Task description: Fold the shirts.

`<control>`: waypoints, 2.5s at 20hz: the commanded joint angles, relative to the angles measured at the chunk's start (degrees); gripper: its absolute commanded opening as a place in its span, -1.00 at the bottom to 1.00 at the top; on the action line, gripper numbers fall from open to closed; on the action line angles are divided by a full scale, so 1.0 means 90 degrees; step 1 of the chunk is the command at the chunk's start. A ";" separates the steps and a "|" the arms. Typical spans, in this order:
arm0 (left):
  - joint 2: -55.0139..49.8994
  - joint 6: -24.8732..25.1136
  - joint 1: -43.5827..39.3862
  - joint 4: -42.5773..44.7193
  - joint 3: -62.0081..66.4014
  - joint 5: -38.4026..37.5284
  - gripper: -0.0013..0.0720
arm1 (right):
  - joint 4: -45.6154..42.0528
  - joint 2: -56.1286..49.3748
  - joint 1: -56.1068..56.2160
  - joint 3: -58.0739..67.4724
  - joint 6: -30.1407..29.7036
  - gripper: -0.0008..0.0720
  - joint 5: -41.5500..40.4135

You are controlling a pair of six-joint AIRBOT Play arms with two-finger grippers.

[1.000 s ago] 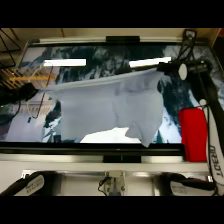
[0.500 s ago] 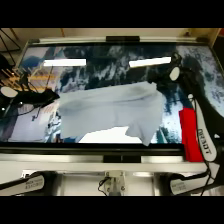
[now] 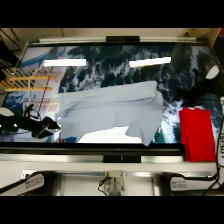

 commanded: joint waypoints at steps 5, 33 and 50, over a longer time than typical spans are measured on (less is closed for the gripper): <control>0.0202 0.0345 -0.0211 -0.0976 -0.1314 0.1229 0.68 | 0.0257 0.0236 -0.0304 -0.0231 -0.0340 0.53 0.0233; 0.0605 0.0508 -0.0668 -0.1103 -0.1141 0.1241 -0.89 | 0.1923 0.0007 0.0119 -0.3048 -0.0712 -0.35 -0.2664; 0.3342 -0.0146 -0.0238 -0.1081 0.7203 0.2103 -0.89 | 0.0423 0.4680 0.0114 0.2200 -0.1957 -0.82 -0.4199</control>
